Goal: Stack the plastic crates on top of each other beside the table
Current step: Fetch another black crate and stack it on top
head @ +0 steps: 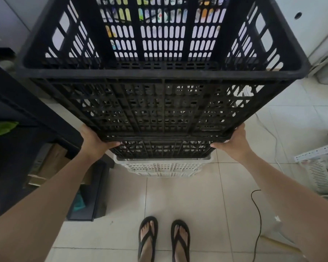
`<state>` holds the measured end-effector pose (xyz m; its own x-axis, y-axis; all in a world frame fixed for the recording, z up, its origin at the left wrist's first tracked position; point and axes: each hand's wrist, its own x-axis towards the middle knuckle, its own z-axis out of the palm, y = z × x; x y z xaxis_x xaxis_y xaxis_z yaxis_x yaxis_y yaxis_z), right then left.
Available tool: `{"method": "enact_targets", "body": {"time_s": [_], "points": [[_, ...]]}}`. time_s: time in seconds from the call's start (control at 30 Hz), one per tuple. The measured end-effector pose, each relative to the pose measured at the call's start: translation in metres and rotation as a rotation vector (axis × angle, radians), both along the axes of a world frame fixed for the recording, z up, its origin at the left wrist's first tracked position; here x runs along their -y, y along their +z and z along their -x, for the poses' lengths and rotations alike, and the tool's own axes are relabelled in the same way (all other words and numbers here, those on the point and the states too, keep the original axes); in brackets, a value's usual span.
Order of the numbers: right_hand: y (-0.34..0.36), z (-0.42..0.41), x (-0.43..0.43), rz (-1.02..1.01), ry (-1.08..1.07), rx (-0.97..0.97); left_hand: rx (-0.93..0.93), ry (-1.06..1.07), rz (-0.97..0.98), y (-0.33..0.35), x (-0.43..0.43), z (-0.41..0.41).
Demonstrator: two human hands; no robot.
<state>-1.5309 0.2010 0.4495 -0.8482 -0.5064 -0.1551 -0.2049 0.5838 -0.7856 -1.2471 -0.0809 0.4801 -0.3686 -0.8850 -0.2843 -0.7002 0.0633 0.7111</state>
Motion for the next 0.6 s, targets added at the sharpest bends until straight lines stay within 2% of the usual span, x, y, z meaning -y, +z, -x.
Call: {"method": "enact_targets", "body": {"time_s": [0.13, 0.37, 0.6], "points": [[-0.011, 0.004, 0.003, -0.042, 0.010, -0.140, 0.009, 0.007, 0.065, -0.010, 0.002, 0.004], [-0.019, -0.002, 0.002, 0.057, -0.108, -0.067, -0.093, 0.069, 0.125, -0.015, 0.004, -0.001], [-0.021, 0.002, 0.006, 0.068, -0.126, -0.042, -0.079, 0.170, 0.165, -0.016, -0.003, -0.001]]}}
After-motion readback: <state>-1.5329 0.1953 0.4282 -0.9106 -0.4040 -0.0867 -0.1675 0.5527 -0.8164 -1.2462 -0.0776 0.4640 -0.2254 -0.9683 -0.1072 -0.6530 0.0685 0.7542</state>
